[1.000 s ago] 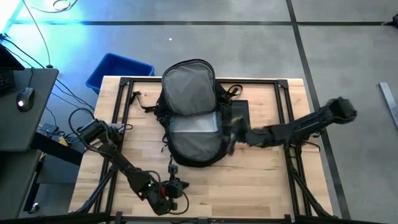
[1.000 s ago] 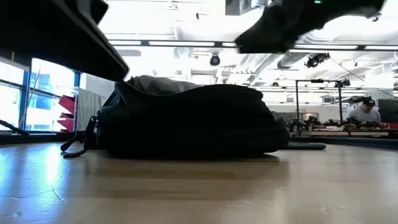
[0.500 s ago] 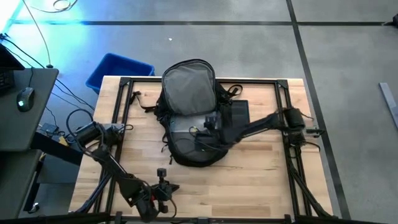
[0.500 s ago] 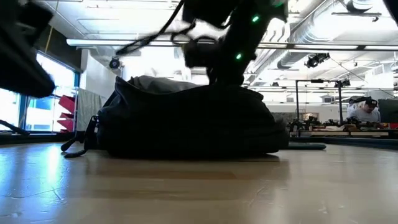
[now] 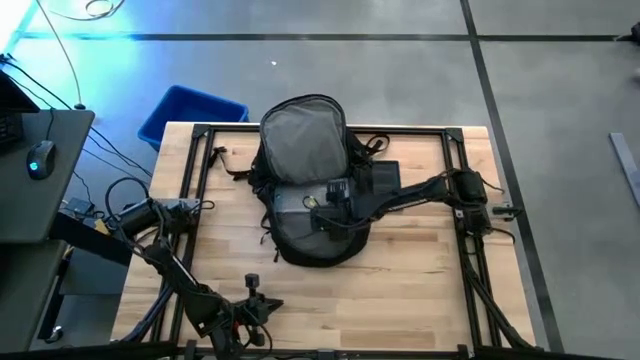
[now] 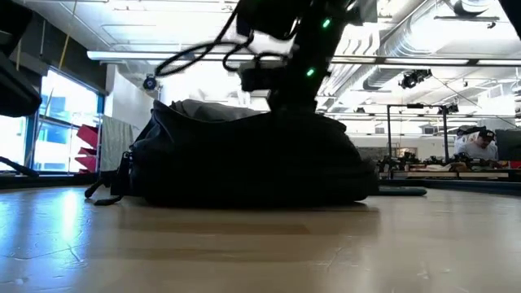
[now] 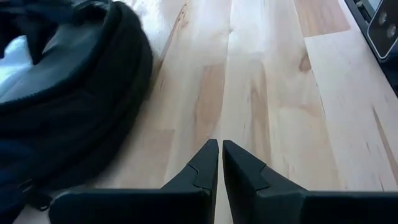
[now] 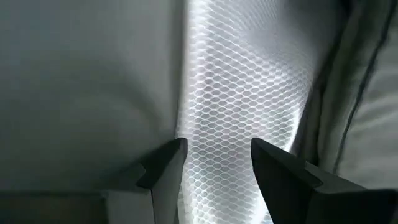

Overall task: Unpack backpack
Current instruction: Remove the white zip bag from the black backpack

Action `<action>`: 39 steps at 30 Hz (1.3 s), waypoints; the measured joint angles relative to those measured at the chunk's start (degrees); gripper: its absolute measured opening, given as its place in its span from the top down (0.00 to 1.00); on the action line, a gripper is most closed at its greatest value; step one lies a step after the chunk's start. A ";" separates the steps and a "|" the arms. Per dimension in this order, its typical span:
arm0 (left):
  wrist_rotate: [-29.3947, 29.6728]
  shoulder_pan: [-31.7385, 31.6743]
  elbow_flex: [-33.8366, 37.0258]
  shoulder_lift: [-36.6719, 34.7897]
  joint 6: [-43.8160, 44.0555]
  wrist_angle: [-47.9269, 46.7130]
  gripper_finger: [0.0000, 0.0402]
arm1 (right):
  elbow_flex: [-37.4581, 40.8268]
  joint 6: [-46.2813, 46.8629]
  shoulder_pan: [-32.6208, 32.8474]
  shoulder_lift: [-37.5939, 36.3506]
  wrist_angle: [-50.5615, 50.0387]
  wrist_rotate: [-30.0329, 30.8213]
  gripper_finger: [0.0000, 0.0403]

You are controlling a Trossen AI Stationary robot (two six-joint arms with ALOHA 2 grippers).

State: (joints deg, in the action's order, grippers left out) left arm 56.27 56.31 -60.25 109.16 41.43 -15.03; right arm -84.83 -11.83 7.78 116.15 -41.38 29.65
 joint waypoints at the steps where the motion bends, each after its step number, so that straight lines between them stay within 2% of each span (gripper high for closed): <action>1: 0.00 0.00 -0.01 0.00 0.00 0.00 0.99 | 0.06 -1.13 0.86 -0.60 -0.89 0.45 0.56; 8: 0.00 -0.39 -0.02 0.02 0.00 -0.04 0.99 | 0.52 -0.48 3.31 -1.94 -10.51 0.60 0.50; 11: -0.13 -0.42 0.00 0.02 0.31 0.02 0.99 | 1.71 0.66 3.64 -2.10 -11.70 2.19 0.46; 16: -0.18 -0.42 -0.02 0.03 0.42 0.08 0.99 | 5.40 7.14 2.74 -2.09 -7.45 12.10 0.44; 18: -0.17 -0.42 0.00 0.05 0.42 0.09 0.99 | 7.06 10.49 1.71 -2.09 -4.63 14.29 0.48; 20: -0.13 -0.42 -0.02 0.07 0.42 0.09 0.99 | 8.89 13.92 1.13 -2.13 -0.86 14.86 0.56; 24: 1.38 -0.46 -0.02 0.36 0.04 0.36 0.99 | 11.42 15.85 -0.43 -2.12 8.43 15.19 0.87; 26: 1.47 -0.48 -0.05 0.79 0.03 0.25 0.99 | 12.00 14.81 -1.04 -2.06 13.03 15.29 0.96; 33: 1.69 -0.81 -0.07 1.51 1.42 0.24 0.99 | 12.26 14.60 0.59 -5.44 19.77 24.24 1.00; 39: 7.77 -1.45 -0.04 4.67 2.95 1.90 0.99 | 12.26 16.31 7.55 -11.92 26.87 25.59 1.00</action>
State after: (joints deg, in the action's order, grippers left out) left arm 64.04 54.86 -60.29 113.83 44.38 -13.13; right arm -72.58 4.48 15.33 104.23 -14.51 55.24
